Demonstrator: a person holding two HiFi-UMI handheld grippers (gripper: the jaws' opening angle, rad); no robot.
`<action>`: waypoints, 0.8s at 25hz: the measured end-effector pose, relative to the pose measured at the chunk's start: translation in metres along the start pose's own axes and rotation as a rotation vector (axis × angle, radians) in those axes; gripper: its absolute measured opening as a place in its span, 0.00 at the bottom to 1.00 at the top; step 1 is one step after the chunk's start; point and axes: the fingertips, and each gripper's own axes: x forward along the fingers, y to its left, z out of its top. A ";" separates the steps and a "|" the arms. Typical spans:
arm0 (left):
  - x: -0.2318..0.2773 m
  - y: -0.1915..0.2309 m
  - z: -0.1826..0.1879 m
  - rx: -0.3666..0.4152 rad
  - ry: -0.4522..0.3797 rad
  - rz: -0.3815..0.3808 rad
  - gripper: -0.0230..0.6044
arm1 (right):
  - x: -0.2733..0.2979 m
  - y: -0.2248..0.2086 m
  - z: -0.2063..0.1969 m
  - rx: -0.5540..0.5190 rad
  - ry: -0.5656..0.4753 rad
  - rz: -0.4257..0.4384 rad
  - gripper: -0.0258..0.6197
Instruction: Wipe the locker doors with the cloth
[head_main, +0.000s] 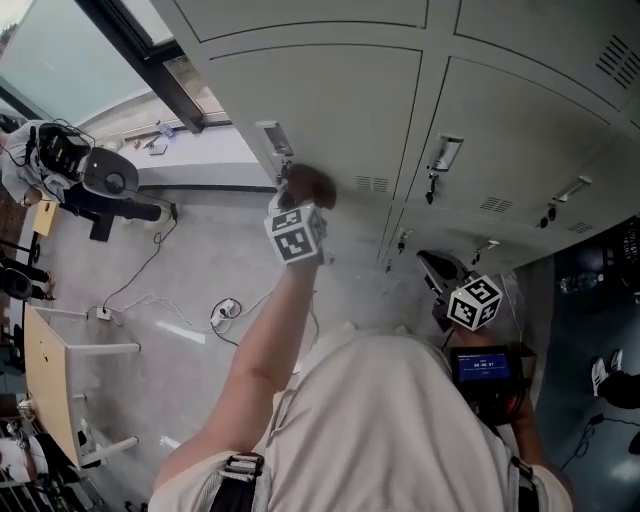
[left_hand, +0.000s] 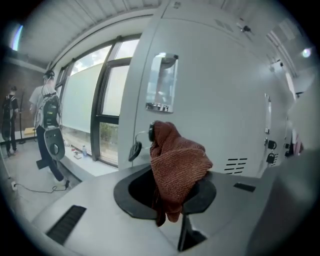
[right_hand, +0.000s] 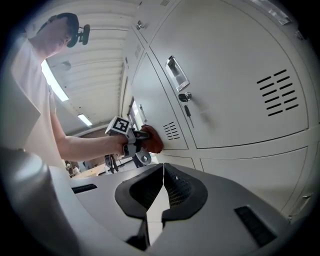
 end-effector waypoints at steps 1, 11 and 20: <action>0.002 0.006 -0.005 -0.005 0.016 -0.004 0.15 | 0.002 0.002 0.000 -0.004 0.005 0.006 0.07; -0.020 0.079 0.053 0.108 -0.203 0.037 0.15 | 0.006 -0.006 -0.003 0.001 0.000 -0.007 0.07; -0.051 -0.012 0.116 0.380 -0.266 -0.015 0.15 | 0.005 0.004 0.006 0.018 -0.040 -0.041 0.07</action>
